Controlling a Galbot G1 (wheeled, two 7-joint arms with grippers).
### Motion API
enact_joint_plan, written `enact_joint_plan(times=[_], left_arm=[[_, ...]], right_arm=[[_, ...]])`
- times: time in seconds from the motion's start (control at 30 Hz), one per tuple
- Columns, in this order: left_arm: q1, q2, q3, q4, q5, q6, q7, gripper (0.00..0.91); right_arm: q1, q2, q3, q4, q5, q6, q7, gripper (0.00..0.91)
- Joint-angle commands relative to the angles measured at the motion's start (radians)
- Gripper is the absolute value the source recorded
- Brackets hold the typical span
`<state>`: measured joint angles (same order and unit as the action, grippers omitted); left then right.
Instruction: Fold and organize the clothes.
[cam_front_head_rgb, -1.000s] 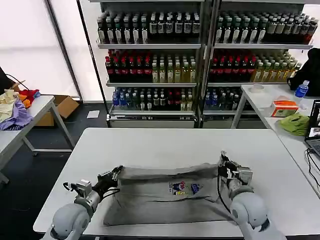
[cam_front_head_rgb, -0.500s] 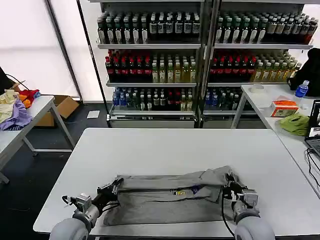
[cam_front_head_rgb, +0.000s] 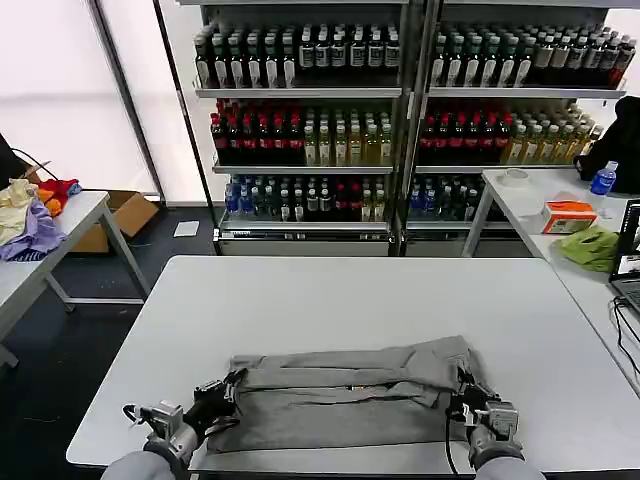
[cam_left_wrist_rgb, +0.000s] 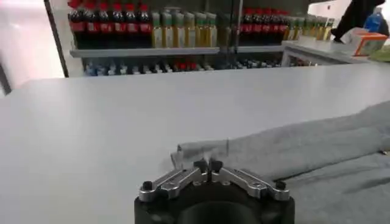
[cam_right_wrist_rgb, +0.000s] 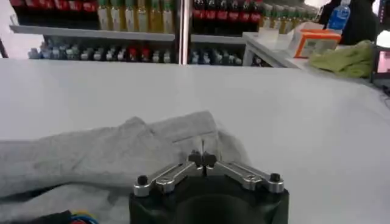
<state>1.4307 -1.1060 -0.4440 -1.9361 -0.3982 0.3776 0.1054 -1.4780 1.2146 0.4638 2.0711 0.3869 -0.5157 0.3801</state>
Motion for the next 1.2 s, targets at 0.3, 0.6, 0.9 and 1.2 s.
enact_joint_plan(times=[0.3,0.6,0.9,1.2], left_arm=[[0.052,-0.008,-0.024,-0.022,0.022,-0.005,0.011,0.0],[-0.005,-0.048,-0.022,0.032,0.029,-0.033,0.005,0.907],[-0.002,-0.066,-0.041,-0.026,0.025,-0.03,-0.032,0.907],[0.057,-0.135,-0.087,-0.103,0.02,0.011,-0.103,0.907]], right_arm=[[-0.059,-0.001,0.003,0.037,-0.023,0.012,0.0,0.0],[-0.077,0.01,-0.015,0.033,-0.076,0.013,0.02,0.907],[-0.084,0.012,-0.013,0.04,-0.112,0.026,0.035,0.907],[-0.093,0.009,0.07,0.19,-0.097,0.08,0.052,0.907]])
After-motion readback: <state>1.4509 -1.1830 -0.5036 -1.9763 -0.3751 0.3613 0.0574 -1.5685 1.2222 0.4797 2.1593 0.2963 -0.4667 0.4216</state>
